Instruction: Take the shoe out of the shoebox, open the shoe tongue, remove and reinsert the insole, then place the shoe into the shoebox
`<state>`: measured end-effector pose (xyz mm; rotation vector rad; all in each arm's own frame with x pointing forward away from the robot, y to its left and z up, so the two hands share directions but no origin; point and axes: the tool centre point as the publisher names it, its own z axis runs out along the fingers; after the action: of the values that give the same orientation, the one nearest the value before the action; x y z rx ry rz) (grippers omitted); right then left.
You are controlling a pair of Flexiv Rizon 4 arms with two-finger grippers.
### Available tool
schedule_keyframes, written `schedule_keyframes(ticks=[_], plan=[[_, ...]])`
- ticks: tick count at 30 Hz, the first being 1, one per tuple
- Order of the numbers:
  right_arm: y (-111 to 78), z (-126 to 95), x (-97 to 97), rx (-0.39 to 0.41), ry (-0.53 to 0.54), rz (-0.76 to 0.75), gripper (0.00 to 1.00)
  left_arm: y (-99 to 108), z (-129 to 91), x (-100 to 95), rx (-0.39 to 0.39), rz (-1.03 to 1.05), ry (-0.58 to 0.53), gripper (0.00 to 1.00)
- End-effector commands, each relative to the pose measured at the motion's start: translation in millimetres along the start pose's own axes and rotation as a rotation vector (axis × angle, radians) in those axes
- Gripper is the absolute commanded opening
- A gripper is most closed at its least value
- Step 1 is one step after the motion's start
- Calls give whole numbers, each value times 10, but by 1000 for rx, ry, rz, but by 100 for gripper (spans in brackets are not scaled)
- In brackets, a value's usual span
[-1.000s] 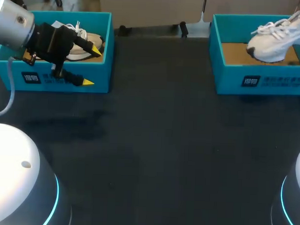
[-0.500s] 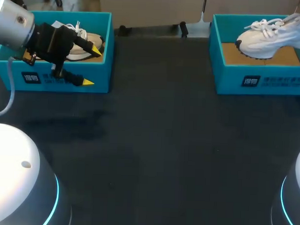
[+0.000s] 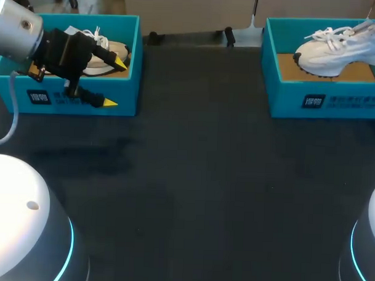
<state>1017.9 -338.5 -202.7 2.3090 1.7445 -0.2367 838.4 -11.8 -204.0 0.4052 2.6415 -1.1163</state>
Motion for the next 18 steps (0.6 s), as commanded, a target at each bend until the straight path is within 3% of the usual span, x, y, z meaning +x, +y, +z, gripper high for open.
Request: schedule_keyframes(ticks=[1, 18], plan=[[20, -13, 0, 4, 1, -1, 0, -2, -2, -2, -3, 0, 3, 100], [27, 96, 158, 41, 42, 79, 0, -2, -2, -2, -3, 0, 3, 100]])
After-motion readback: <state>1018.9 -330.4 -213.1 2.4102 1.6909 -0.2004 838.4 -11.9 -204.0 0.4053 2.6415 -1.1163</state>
